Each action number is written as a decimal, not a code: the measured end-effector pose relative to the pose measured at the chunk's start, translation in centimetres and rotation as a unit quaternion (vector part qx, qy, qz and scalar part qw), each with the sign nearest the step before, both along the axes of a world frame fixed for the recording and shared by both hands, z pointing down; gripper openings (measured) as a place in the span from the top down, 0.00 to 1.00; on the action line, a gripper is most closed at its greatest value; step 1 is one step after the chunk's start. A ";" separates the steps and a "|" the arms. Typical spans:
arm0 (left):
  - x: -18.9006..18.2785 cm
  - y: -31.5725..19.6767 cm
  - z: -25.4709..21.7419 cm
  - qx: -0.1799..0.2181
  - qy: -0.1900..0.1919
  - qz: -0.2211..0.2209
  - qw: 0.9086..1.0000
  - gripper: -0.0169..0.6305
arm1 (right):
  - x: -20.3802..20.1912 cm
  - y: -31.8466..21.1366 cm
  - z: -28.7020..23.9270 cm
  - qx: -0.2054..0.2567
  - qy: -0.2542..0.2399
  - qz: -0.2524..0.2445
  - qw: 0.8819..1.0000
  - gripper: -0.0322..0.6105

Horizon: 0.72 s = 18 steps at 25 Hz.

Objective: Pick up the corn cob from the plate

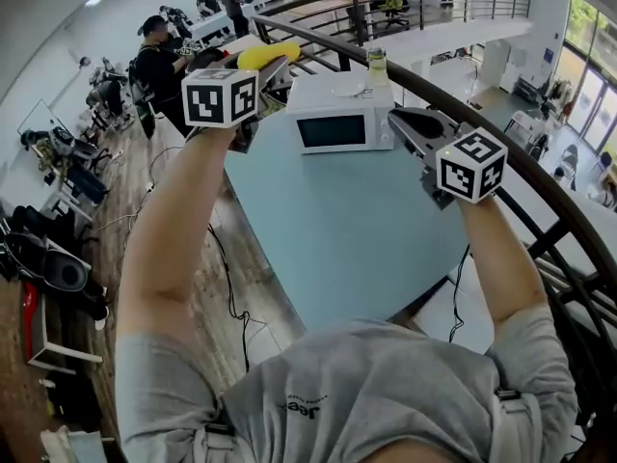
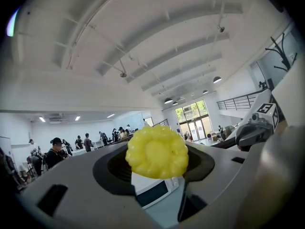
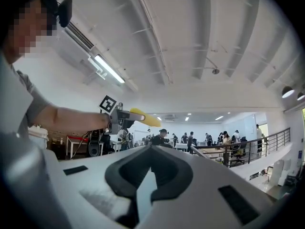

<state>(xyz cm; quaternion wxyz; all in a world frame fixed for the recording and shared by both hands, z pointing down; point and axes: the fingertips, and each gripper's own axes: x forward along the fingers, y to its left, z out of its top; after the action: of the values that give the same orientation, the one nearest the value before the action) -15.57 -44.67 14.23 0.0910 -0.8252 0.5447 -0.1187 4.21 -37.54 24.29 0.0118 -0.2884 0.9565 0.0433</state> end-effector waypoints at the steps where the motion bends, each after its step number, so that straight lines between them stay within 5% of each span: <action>1: 0.0 0.9 -0.3 0.005 0.003 0.004 1.000 0.57 | -0.2 0.6 -0.4 0.002 -0.001 -0.002 1.000 0.94; 9: -0.9 7.0 -1.2 0.023 0.030 0.060 0.997 0.57 | -2.8 6.1 -2.5 0.034 0.022 0.012 0.999 0.94; 18: -8.4 14.9 1.2 0.012 0.040 0.109 0.993 0.57 | -9.3 11.2 -0.9 0.015 0.031 0.044 0.998 0.94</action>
<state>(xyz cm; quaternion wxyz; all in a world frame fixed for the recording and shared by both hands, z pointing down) -23.92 -29.76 15.47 0.0911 -0.8826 0.4561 -0.0683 -5.06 -26.38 23.37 -0.0160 -0.3285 0.9420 0.0669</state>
